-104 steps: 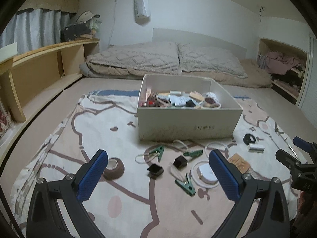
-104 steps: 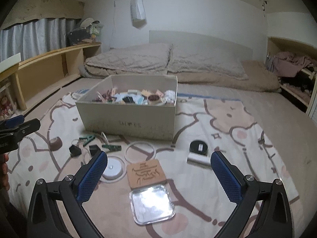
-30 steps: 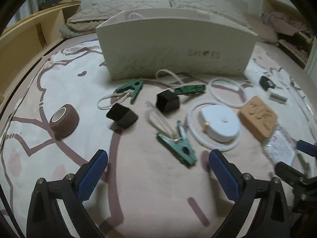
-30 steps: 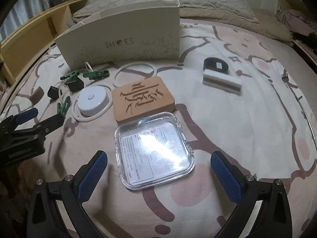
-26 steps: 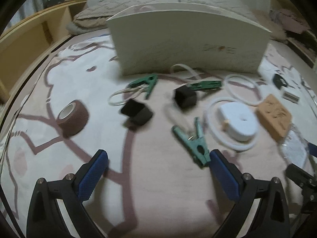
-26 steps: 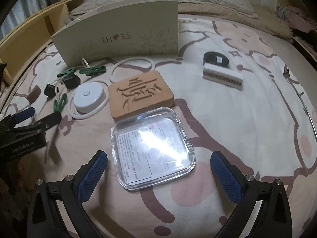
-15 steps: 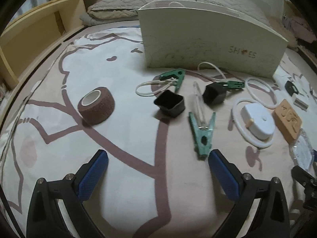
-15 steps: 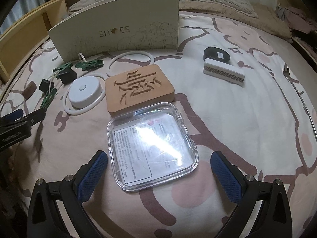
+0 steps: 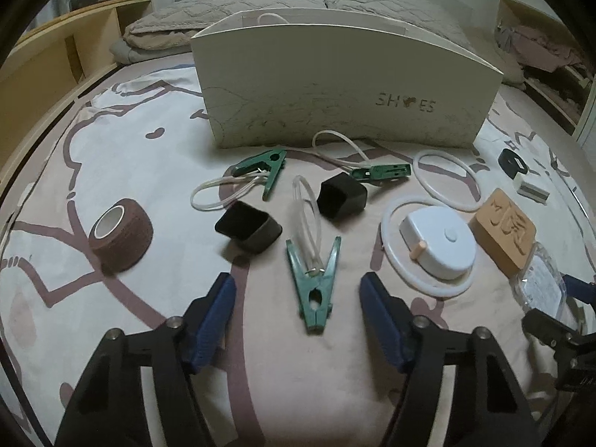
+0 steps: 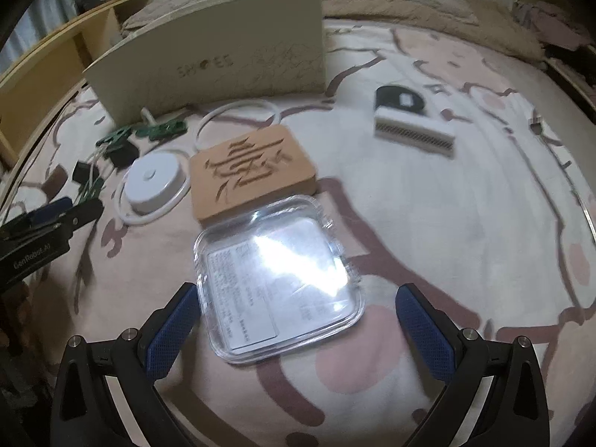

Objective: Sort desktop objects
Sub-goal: 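Close the right tool on the clear tray while the left tool grasps the green clothespin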

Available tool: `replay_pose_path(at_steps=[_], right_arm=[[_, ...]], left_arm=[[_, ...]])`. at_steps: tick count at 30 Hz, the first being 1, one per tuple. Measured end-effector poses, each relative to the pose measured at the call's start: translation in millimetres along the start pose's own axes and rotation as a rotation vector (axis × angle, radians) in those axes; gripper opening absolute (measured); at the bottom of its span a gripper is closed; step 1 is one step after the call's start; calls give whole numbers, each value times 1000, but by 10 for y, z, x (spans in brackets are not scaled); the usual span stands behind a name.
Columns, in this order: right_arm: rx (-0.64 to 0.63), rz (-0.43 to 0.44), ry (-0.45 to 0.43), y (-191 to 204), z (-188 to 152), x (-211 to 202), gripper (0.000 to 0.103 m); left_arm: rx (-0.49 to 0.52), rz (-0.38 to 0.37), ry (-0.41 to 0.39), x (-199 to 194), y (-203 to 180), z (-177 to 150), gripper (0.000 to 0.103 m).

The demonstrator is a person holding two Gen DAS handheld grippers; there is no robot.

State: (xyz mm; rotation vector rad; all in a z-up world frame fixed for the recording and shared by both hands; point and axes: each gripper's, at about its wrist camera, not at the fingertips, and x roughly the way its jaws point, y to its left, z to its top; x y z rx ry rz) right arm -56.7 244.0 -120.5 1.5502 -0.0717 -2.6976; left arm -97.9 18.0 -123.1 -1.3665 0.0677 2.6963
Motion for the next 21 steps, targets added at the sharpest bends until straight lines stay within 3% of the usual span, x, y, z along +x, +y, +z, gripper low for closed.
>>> replay_pose_path(at_steps=[3, 7, 14, 21], right_arm=[[6, 10, -10, -36, 17, -19, 103], [7, 43, -33, -27, 24, -63, 103], [-54, 108, -49, 132, 21, -105, 103], [-110, 215, -30, 289, -33, -160, 103]], left_arm=[[-7, -3, -4, -12, 17, 8, 44], [-19, -45, 1, -38, 41, 1, 24], [4, -79, 1, -156, -12, -88, 23], [-23, -92, 55, -274, 50, -227, 23]])
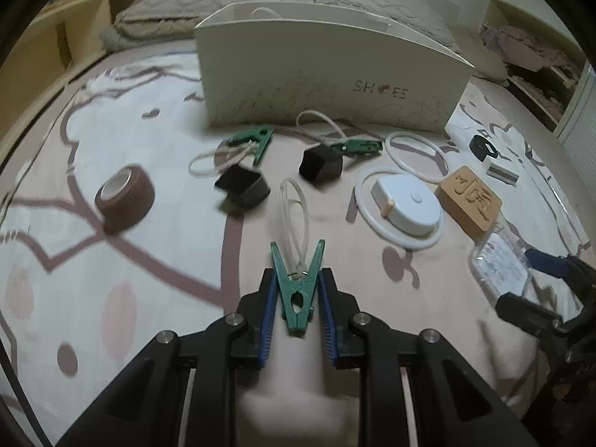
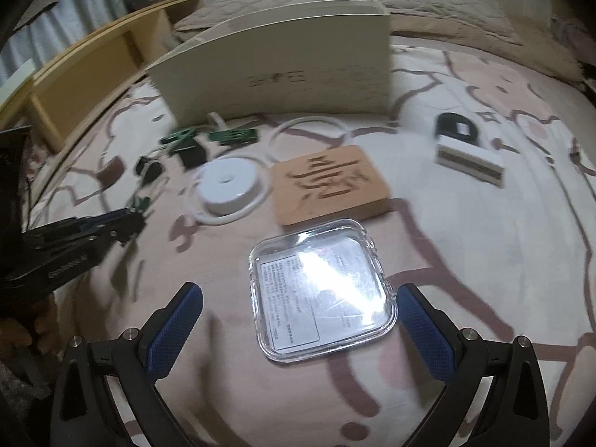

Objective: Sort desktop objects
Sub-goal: 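Close the right tool on the clear tray while the left tool grasps the green clothespin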

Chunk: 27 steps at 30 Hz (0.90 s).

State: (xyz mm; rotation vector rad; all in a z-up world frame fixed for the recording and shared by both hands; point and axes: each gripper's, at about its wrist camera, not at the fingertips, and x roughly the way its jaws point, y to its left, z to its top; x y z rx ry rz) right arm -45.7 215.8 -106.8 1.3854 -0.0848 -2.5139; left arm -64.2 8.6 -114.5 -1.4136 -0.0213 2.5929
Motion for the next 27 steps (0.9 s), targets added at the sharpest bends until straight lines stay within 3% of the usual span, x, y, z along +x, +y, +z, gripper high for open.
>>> replay_pose_path(at_steps=[7, 10, 12, 14, 19, 22, 27], right_arm=[[-42, -60, -8, 61, -8, 14, 103], [-67, -112, 0, 49, 8, 79, 103], [-67, -107, 12, 39, 6, 107, 103], [-67, -91, 25, 44, -2, 120, 101], [-69, -31, 43, 119, -56, 83, 97], [-66, -3, 43, 167, -82, 48, 95], [-52, -23, 49, 148, -46, 99, 88]], left_arm=[[-32, 22, 12, -111, 65, -93, 23], [-40, 16, 6, -97, 85, -73, 36], [-36, 16, 2, -86, 76, -62, 47], [-28, 15, -5, -82, 61, -51, 50], [-27, 28, -10, -39, 59, -14, 51], [-22, 81, -14, -2, 78, 11, 54], [-22, 92, -11, 48, 103, 29, 54]])
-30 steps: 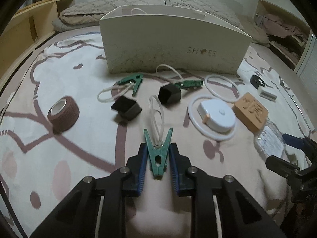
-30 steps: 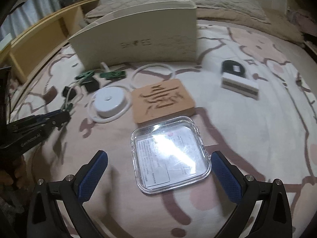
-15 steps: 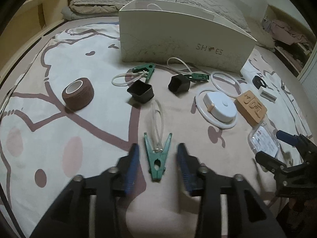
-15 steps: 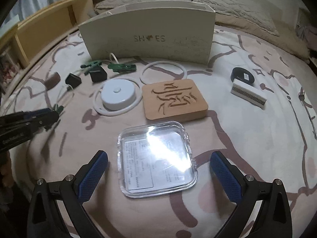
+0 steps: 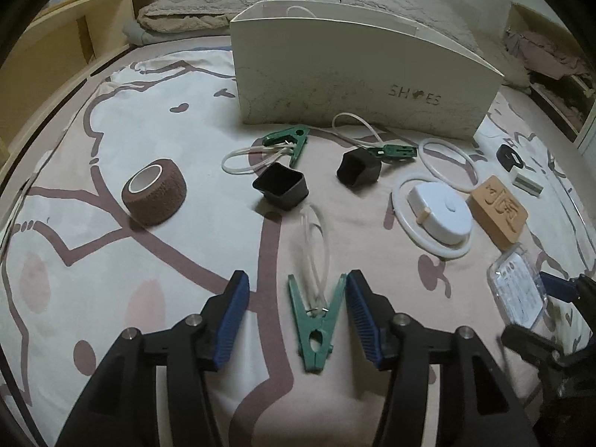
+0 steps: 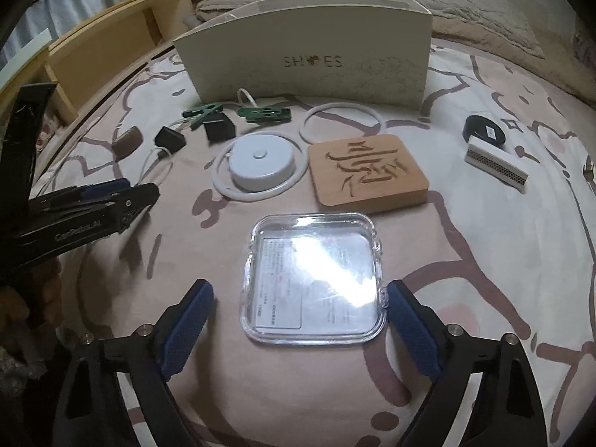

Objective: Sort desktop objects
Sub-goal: 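Close the right tool on the clear tray while the left tool grasps the green clothespin, then lift the clear tray with the right tool while the left tool lifts the green clothespin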

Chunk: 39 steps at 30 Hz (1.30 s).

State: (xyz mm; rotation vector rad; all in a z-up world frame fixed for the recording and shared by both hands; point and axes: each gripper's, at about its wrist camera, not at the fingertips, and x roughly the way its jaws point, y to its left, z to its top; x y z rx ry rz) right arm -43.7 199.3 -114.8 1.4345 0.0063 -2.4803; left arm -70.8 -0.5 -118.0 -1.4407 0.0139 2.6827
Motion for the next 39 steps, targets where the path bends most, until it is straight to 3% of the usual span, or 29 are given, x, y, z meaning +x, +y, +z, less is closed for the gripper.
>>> replay_pose_path(at_steps=[10, 13, 20, 39], right_arm=[[-36, -56, -2, 26, 68, 111, 85], [-22, -56, -11, -4, 64, 88, 78], [-3, -46, -23, -24, 64, 60, 78], [40, -51, -47, -95, 82, 7, 78]], left_arm=[[27, 8, 1, 19, -45, -36, 54], [25, 9, 0, 10, -55, -40, 48], [3, 2, -6, -22, -9, -39, 31], [15, -10, -53, -191, -43, -24, 31]])
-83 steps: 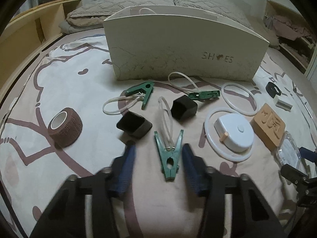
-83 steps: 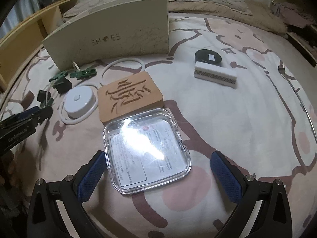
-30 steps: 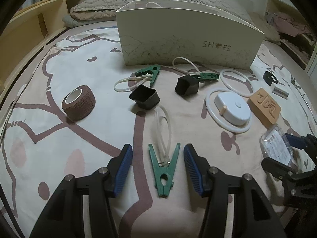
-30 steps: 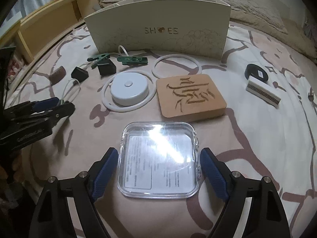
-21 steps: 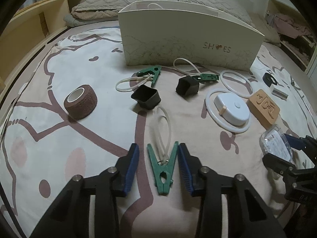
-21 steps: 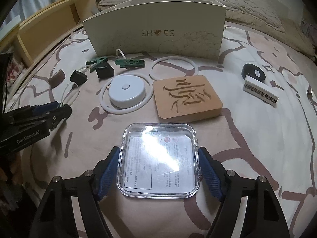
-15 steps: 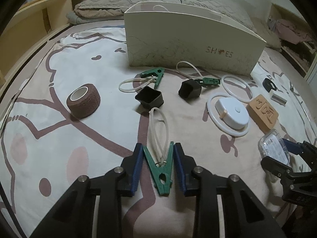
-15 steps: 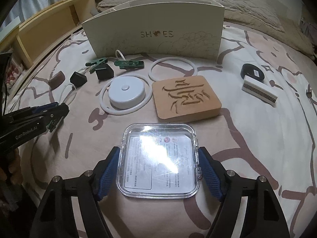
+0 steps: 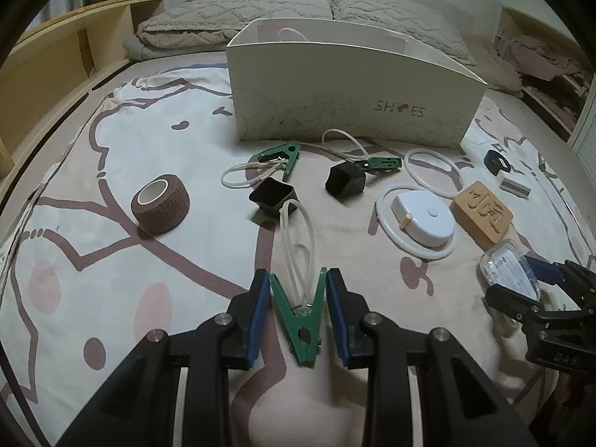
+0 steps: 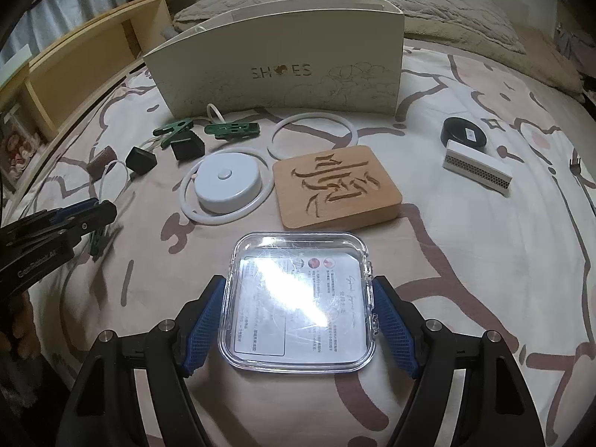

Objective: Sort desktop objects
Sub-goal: 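Lift the clear tray with the right tool while the left tool lifts the green clothespin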

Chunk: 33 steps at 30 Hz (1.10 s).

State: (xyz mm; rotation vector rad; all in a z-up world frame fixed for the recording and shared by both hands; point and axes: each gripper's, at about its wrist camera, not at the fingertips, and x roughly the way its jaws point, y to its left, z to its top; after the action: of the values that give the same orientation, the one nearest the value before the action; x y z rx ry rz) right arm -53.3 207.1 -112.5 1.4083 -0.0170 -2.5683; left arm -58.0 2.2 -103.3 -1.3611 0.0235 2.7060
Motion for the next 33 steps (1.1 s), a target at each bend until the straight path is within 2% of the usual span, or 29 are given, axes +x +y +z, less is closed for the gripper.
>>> replay_pose_path(at_steps=[7, 18, 33], right_arm=[[21, 10, -32, -34, 30, -78, 78], [1, -4, 3, 20, -12, -4, 78], [48, 24, -121, 2, 84, -346, 78]], left_arm=[[2, -7, -19, -68, -13, 13, 31], [-6, -12, -30, -103, 6, 25, 31], [-13, -1, -65, -225, 52, 73, 31]])
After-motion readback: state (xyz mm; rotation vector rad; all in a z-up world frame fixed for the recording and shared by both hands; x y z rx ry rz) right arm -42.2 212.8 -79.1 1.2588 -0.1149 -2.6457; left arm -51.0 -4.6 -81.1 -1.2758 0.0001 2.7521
